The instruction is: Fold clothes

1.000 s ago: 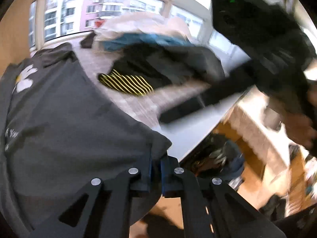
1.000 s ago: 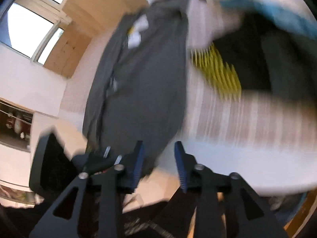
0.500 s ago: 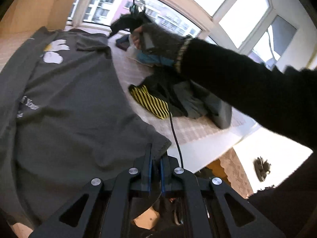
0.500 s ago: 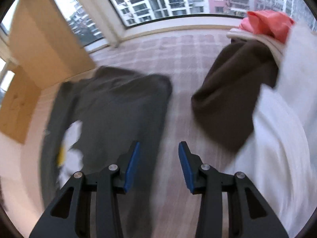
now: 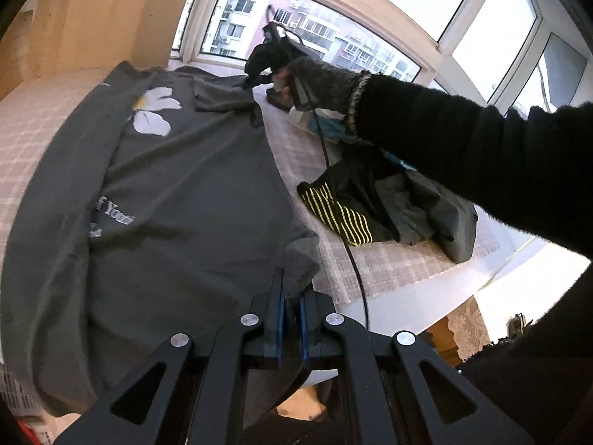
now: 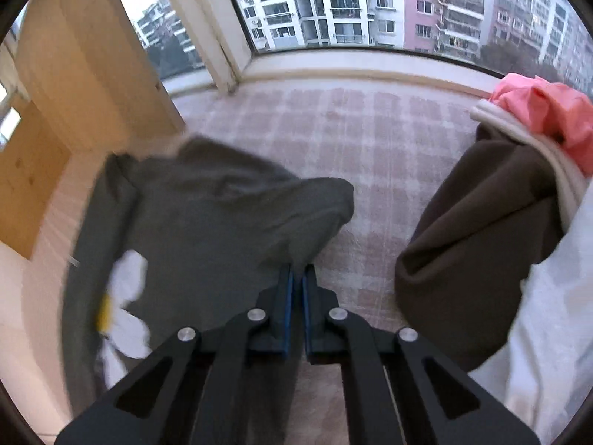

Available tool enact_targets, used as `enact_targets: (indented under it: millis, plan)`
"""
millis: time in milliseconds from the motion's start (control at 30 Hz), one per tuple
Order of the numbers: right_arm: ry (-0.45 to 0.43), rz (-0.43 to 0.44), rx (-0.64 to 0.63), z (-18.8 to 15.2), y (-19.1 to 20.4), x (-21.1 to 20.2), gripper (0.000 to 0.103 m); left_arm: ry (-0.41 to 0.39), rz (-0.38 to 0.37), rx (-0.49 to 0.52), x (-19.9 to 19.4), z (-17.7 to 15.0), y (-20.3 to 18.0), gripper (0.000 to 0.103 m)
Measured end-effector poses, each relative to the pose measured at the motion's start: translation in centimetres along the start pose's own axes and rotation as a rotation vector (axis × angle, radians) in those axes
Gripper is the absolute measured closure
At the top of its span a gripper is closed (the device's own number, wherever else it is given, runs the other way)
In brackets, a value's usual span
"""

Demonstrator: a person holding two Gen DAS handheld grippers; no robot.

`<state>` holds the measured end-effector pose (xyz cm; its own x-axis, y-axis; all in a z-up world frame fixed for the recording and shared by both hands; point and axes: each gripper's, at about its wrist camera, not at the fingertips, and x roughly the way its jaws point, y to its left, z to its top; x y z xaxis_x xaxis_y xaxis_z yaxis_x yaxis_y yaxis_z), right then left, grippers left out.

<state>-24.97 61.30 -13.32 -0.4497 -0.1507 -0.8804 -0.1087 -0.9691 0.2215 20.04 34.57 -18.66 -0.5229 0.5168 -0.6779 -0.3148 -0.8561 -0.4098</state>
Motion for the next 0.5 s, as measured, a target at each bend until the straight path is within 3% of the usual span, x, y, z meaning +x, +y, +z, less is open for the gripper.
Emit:
enact_targets:
  millis: [267, 500]
  plan:
    - [-0.011, -0.051, -0.105, 2.4, 6.0, -1.8, 0.098, -0.046, 0.052, -0.085, -2.7, -0.6, 2.5, 0.098]
    - [0.024, -0.073, -0.193, 3.5, 13.6, 2.2, 0.098, -0.033, 0.101, -0.221, -3.1, -3.4, 6.4, 0.098]
